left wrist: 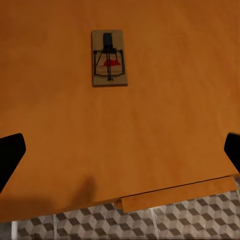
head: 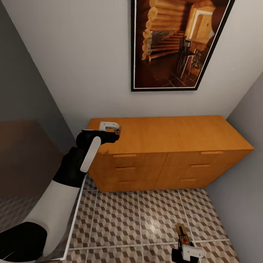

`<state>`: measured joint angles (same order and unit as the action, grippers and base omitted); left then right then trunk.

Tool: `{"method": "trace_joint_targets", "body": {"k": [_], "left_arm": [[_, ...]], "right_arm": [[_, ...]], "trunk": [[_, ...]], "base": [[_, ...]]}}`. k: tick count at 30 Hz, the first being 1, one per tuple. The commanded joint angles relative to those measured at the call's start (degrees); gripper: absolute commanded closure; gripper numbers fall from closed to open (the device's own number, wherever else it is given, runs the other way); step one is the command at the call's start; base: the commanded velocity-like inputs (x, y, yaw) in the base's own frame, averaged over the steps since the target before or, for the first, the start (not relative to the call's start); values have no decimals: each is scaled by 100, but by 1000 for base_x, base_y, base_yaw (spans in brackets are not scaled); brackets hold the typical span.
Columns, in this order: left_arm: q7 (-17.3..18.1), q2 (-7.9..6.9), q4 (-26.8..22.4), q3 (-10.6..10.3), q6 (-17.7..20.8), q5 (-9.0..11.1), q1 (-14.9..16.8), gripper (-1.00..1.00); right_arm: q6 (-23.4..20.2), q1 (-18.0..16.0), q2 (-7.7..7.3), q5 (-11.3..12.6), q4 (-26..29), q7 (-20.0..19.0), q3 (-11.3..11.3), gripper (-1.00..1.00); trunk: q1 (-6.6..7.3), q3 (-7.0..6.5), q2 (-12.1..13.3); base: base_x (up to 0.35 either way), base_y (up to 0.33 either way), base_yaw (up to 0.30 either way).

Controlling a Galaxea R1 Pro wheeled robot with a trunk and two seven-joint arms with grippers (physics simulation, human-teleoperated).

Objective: Take the four mousetraps from the cabinet in the bathroom and place them on the bathroom floor. Make sure all four end up on the same floor surface, and ensure that at least two of them are either under or directly next to the same bathroom sink.

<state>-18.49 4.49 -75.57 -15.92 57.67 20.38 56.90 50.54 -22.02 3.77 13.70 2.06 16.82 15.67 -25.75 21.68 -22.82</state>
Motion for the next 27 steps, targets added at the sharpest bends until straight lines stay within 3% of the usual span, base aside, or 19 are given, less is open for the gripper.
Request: {"method": "trace_joint_targets", "body": {"k": [1,27], "left_arm": [[-58,-1,7,-12,16,61,5,-100],[-50,0,239,-25,16,72,5,-100]], "right_arm": [[17,-4,1,45,-5,15,50,100],[17,-4,10,45,-7,14,50,100]], "trunk": [[-3,9,-10],[-3,9,-10]], "base": [[0,0,0],[33,0,0]]}}
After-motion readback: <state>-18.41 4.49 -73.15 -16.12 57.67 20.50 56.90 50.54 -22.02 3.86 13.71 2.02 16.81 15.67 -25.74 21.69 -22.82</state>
